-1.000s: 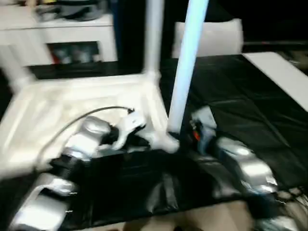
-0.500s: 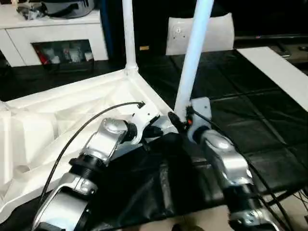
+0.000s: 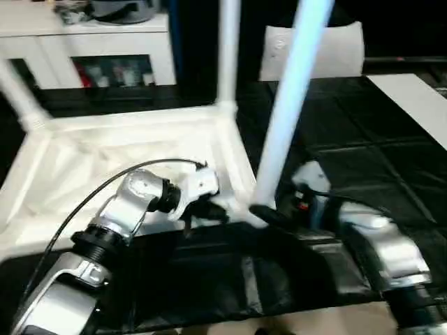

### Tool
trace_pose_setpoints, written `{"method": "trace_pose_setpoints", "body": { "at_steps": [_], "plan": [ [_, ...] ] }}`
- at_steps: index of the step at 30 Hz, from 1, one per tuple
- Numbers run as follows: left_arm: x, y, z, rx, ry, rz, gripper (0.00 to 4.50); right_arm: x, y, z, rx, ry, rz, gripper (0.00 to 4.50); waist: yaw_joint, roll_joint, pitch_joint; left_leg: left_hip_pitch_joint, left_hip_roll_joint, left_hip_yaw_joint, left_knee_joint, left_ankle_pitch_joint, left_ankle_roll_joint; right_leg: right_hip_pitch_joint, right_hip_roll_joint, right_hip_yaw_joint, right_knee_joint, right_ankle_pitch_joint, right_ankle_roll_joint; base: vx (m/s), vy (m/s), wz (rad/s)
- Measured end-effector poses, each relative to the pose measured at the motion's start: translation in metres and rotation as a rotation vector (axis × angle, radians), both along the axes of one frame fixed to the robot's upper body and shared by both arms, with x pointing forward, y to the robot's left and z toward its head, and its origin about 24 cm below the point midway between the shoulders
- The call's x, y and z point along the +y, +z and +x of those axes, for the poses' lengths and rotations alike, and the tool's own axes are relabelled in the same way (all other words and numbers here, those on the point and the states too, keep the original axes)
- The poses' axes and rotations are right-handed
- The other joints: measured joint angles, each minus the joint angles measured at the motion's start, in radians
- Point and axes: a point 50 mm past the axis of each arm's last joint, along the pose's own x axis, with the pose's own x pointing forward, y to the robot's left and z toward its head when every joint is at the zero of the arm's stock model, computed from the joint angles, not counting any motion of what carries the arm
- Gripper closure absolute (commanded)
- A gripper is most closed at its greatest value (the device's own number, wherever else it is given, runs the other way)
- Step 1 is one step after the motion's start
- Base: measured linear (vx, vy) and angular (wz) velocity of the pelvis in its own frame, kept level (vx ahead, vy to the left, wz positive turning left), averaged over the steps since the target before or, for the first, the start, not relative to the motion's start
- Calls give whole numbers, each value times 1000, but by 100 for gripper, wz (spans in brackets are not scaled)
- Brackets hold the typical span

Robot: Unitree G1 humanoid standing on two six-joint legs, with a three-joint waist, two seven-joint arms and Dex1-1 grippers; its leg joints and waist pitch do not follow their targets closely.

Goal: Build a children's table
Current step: Rotate leg to tighten

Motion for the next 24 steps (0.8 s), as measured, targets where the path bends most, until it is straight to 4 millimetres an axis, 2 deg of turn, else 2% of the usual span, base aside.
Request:
{"method": "trace_pose_setpoints", "body": {
  "at_steps": [5, 8, 13, 21, 24],
  "plan": [
    [7, 1, -4, 28, -83, 23, 450, -3, 1, -5, 32, 139, -20, 47, 3, 0, 0, 0, 1, 0, 0, 0, 0, 1, 0, 0, 1, 0, 0, 0, 0, 0],
    [7, 1, -6, 44, -133, 29, 450, -2, 0, -6, 57, 183, -8, 84, 9, -1, 0, 0, 1, 0, 0, 0, 0, 1, 0, 0, 1, 0, 0, 0, 0, 0],
    [8, 2, -9, 43, -197, 44, 450, 0, 2, -4, 65, 221, 10, 115, 29, -1, -1, 0, 1, 0, 0, 0, 0, 1, 0, 0, 1, 0, 1, 0, 0, 0],
    [8, 3, -9, 42, -202, 47, 450, 1, 0, -6, 91, 254, 32, 192, 29, -1, -1, 0, 1, 1, 0, 0, 0, 1, 0, 0, 1, 0, 1, 0, 0, 0],
    [9, 3, -10, 37, -208, 48, 450, 1, 0, -6, 97, 263, 41, 206, 29, -1, -1, 0, 1, 1, 0, 0, 0, 1, 0, 0, 1, -1, 1, 0, 0, 0]
  ]
}}
